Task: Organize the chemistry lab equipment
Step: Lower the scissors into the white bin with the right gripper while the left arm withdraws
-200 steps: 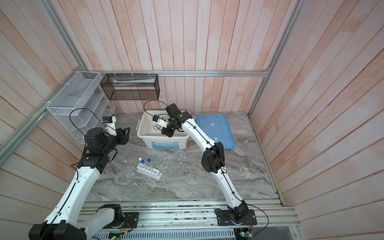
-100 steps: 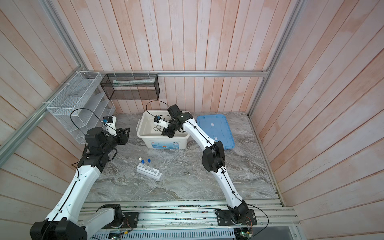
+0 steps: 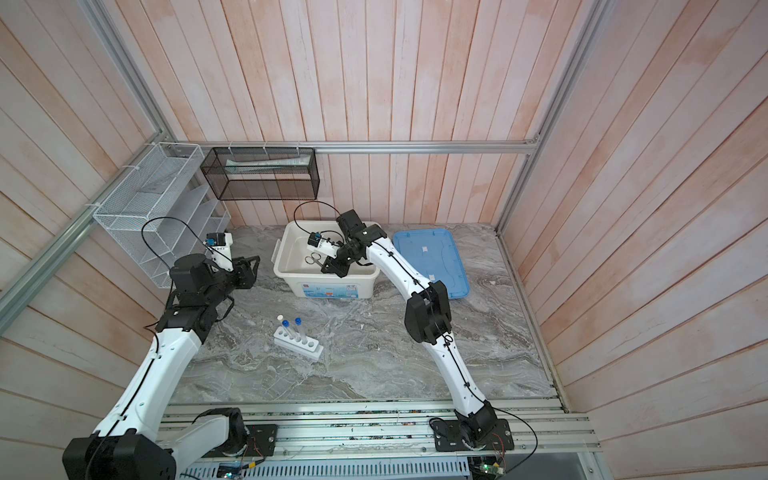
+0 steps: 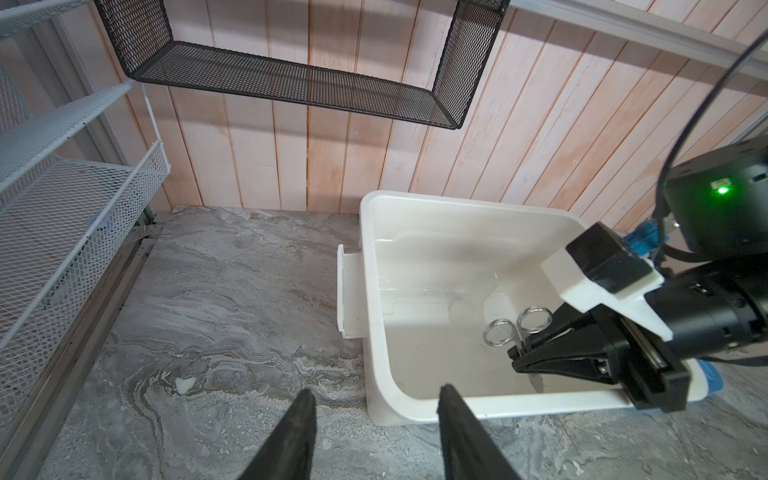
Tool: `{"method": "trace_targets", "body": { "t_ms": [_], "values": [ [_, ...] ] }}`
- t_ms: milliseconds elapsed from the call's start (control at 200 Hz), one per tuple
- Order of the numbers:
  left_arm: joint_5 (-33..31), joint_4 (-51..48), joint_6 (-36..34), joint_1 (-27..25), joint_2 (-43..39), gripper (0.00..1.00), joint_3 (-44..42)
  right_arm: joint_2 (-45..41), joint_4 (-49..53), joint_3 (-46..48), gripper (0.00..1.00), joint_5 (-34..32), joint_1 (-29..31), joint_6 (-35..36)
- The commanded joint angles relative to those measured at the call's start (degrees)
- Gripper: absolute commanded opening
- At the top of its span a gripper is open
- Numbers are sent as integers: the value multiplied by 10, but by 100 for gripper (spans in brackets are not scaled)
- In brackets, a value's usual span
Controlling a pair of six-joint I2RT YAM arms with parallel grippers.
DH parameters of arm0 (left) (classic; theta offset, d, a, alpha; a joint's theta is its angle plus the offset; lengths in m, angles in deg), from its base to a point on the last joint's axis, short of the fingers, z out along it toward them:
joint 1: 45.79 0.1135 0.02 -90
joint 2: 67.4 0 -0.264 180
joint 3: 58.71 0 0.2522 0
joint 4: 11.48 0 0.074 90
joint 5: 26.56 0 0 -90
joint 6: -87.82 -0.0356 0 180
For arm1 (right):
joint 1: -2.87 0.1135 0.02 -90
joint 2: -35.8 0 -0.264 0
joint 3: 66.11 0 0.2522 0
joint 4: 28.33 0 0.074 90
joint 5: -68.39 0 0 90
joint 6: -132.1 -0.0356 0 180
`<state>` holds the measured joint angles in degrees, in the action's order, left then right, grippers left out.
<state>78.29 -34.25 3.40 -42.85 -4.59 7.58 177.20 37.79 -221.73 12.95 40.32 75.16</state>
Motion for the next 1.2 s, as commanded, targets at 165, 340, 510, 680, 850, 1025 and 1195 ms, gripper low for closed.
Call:
{"method": "trace_targets", "body": {
  "t_ms": [165, 340, 510, 680, 850, 1025, 1195],
  "values": [
    [22, 10, 5, 4, 10, 47, -2, -4, 18, 45, 0, 5, -3, 17],
    [24, 11, 6, 4, 12, 46, -3, -14, 6, 62, 0, -13, -5, 16],
    [30, 11, 7, 4, 15, 46, -1, -6, 6, 54, 0, -41, -6, 16],
    [31, 11, 7, 4, 16, 46, -1, -1, 7, 54, 0, -45, -5, 21],
    [31, 11, 7, 4, 15, 46, -2, 11, 7, 53, 0, -45, -1, 22],
    [31, 9, 6, 4, 14, 46, -2, 26, 6, 52, 0, -51, 3, 25],
    [31, 9, 6, 4, 15, 46, -3, 38, 4, 51, 0, -58, 3, 28]
  ]
}}
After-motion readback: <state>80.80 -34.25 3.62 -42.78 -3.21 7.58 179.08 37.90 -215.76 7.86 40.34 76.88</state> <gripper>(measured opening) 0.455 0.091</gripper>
